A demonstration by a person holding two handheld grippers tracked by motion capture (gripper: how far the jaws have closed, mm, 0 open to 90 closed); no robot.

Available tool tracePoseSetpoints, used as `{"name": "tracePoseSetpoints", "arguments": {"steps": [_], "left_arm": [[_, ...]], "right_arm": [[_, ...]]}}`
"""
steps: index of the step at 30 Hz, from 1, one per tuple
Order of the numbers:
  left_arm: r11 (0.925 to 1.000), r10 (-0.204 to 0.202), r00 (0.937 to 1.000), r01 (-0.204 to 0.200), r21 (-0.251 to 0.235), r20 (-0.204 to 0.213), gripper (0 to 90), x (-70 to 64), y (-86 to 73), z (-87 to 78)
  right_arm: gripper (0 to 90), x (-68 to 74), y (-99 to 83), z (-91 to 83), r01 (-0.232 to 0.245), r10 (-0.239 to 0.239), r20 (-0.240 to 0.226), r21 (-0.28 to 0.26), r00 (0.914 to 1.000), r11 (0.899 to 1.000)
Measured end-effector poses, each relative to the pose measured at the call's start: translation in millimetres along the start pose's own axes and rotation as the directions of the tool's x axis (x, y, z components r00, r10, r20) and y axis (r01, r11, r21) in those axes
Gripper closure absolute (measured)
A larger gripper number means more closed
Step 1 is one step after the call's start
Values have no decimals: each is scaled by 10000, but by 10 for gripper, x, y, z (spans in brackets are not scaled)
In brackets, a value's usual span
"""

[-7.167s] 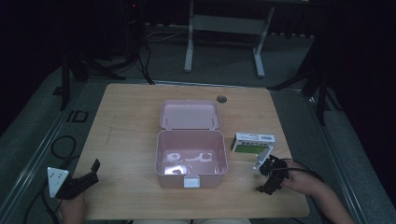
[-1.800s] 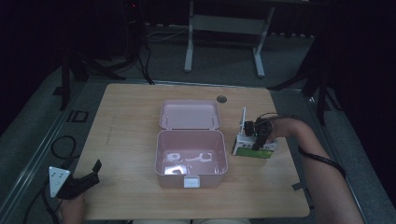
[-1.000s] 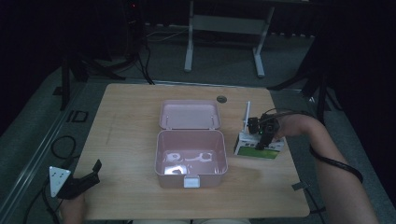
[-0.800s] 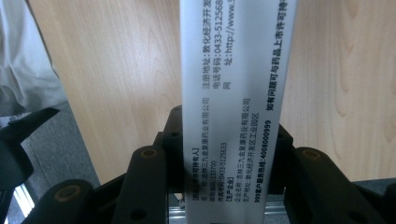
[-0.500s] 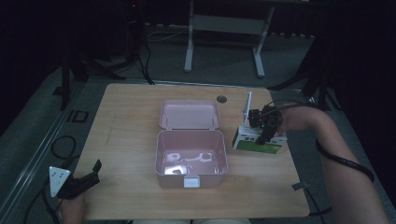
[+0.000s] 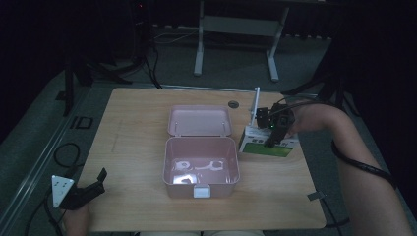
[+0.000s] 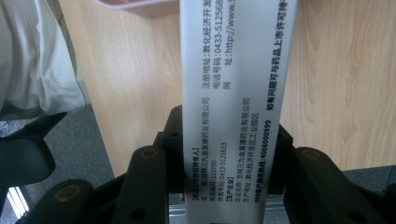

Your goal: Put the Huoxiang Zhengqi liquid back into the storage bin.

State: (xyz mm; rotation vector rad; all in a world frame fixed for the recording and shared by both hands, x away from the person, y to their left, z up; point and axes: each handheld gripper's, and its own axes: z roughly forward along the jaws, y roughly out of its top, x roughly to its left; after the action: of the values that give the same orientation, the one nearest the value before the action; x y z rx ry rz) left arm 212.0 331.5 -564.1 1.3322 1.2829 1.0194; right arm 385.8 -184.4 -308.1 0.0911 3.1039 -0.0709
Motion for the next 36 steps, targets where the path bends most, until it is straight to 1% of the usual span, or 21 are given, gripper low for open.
{"name": "tracePoseSetpoints", "arguments": {"steps": [4,8,14,15,16,17,18,19,20,21,22,24,26,27,31,32,33,36], "left_arm": [[10000,-11,10000,11,-11,22,10,4,-1,-2],[10000,-6,10000,6,-8,32,10,5,-1,-3],[10000,-24,10000,24,-10,32,10,5,-1,-3],[10000,-24,10000,24,-10,32,10,5,-1,-3],[10000,7,10000,-7,-1,33,10,6,-1,-4],[10000,7,10000,-7,-1,33,10,6,-1,-4],[10000,9,10000,-9,10,36,10,7,0,-4],[10000,9,10000,-9,10,36,10,7,0,-4],[10000,1,10000,-1,6,33,10,7,0,-4],[10000,1,10000,-1,6,33,10,7,0,-4],[10000,8,10000,-8,8,34,10,7,0,-4],[10000,-6,10000,6,-3,34,10,7,-1,-5],[10000,-27,10000,27,-6,41,10,6,-1,-4],[10000,-32,10000,32,1,50,10,7,-1,-4],[10000,-17,10000,17,-4,78,10,9,-1,-4],[10000,-17,10000,17,-4,78,10,9,-1,-4],[10000,-33,10000,33,-23,90,10,10,-2,-5],[10000,-45,9999,45,-23,99,10,12,-2,-5]], "right_arm": [[626,32,112,-46,130,-130,-26,-92,9999,9999],[626,51,238,-54,300,-301,-97,-166,9995,9994],[626,77,421,-31,445,-445,-100,22,9990,9990],[626,77,421,-31,445,-445,-100,22,9990,9990],[626,94,481,-26,518,-517,-139,60,9986,9986],[626,94,481,-26,518,-517,-139,60,9986,9986],[625,109,540,-22,627,-626,-130,53,9980,9980],[625,109,540,-22,627,-626,-130,53,9980,9980],[625,125,603,-14,704,-704,-134,31,9974,9975],[625,125,603,-14,704,-704,-134,31,9974,9975],[625,141,664,-4,771,-769,-189,73,9969,9970],[625,157,722,1,811,-809,-180,153,9966,9966],[625,157,722,1,811,-809,-180,153,9966,9966],[625,170,808,4,837,-834,-181,163,9963,9964],[626,201,920,7,948,-945,-174,148,9954,9954],[626,201,920,7,948,-945,-174,148,9954,9954],[625,219,982,7,1060,-1059,-64,91,9944,9943],[626,251,1073,1,1178,-1178,-128,-12,9930,9930]]}}
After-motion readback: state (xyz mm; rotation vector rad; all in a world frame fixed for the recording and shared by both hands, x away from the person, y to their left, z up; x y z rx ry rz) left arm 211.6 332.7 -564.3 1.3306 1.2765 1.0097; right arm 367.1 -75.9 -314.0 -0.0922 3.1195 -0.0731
